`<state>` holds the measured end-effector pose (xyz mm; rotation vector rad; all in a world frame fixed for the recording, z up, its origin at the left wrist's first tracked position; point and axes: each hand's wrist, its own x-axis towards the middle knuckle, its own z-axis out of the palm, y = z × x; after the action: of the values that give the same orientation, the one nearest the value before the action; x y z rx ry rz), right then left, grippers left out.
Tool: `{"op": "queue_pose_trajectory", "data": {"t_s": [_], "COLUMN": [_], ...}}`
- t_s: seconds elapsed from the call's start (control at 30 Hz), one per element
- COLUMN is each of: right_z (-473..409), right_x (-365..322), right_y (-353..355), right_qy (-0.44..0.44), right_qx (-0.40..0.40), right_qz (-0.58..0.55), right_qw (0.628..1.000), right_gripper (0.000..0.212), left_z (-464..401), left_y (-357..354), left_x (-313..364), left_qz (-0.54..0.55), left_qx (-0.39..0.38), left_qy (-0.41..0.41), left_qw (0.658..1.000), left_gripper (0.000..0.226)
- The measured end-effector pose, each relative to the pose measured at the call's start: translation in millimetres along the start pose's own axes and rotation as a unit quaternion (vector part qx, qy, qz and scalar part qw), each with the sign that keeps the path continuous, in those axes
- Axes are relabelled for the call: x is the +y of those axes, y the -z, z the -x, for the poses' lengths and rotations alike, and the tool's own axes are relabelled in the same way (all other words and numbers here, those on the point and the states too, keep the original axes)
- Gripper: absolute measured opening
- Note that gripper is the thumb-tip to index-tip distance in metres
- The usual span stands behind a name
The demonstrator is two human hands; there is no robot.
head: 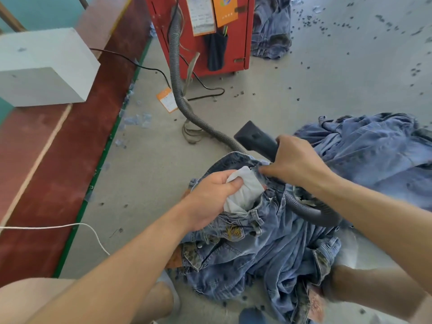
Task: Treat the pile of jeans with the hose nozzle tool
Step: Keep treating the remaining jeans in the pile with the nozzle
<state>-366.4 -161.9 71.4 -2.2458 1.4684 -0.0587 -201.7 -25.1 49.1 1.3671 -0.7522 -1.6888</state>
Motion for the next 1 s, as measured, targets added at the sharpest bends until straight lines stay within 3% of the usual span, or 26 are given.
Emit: {"op": "queue_pose_trajectory", "data": {"t_s": [0.13, 0.2, 0.27, 0.33, 0.4, 0.43, 0.47, 0.53, 0.57, 0.6, 0.63, 0.67, 0.73, 0.87, 1.0], "right_z": [-16, -19, -17, -13, -7, -5, -3, 1, 2, 2, 2, 2, 1, -4, -10], "right_x": [13, 19, 22, 24, 23, 22, 21, 19, 19, 19, 20, 21, 25, 36, 44], "right_y": [8, 19, 30, 39, 44, 45, 46, 47, 47, 47, 47, 48, 50, 54, 52], "right_qy": [-0.073, -0.120, -0.136, -0.125, -0.110, -0.103, -0.096, -0.086, -0.083, -0.080, -0.078, -0.077, -0.084, -0.111, -0.142], "right_qx": [-0.008, -0.010, -0.026, -0.046, -0.050, -0.052, -0.057, -0.067, -0.068, -0.069, -0.069, -0.068, -0.058, -0.026, 0.017], "right_qz": [-0.025, -0.116, -0.207, -0.251, -0.261, -0.261, -0.262, -0.269, -0.271, -0.274, -0.277, -0.282, -0.289, -0.266, -0.241], "right_qw": [0.997, 0.986, 0.969, 0.959, 0.958, 0.959, 0.959, 0.957, 0.956, 0.956, 0.955, 0.954, 0.952, 0.957, 0.960], "right_gripper": [0.032, 0.025, 0.018, 0.013, 0.014, 0.015, 0.016, 0.019, 0.020, 0.020, 0.020, 0.021, 0.025, 0.015, 0.012], "left_z": [2, 1, -4, -9, -18, -24, -29, -38, -44, -47, -51, -54, -55, -54, -49], "left_y": [9, 20, 28, 29, 23, 18, 12, -1, -6, -11, -11, -11, -3, 11, -1], "left_x": [-7, -4, -1, -6, -14, -20, -24, -25, -26, -29, -34, -39, -43, -30, -13], "left_qz": [-0.007, -0.032, -0.137, -0.344, -0.572, -0.628, -0.626, -0.520, -0.451, -0.418, -0.424, -0.434, -0.427, -0.238, -0.095], "left_qx": [-0.055, -0.073, -0.065, -0.026, 0.023, 0.036, 0.040, 0.027, 0.022, 0.025, 0.031, 0.044, 0.090, 0.159, 0.126], "left_qy": [-0.002, 0.052, 0.159, 0.226, 0.167, 0.111, 0.056, -0.015, -0.022, -0.017, -0.010, -0.006, 0.011, -0.048, -0.136], "left_qw": [0.998, 0.995, 0.976, 0.911, 0.803, 0.769, 0.777, 0.854, 0.892, 0.908, 0.905, 0.900, 0.900, 0.957, 0.978], "left_gripper": [0.031, 0.047, 0.072, 0.087, 0.076, 0.069, 0.064, 0.058, 0.051, 0.036, 0.015, 0.014, 0.034, 0.026, 0.024]}}
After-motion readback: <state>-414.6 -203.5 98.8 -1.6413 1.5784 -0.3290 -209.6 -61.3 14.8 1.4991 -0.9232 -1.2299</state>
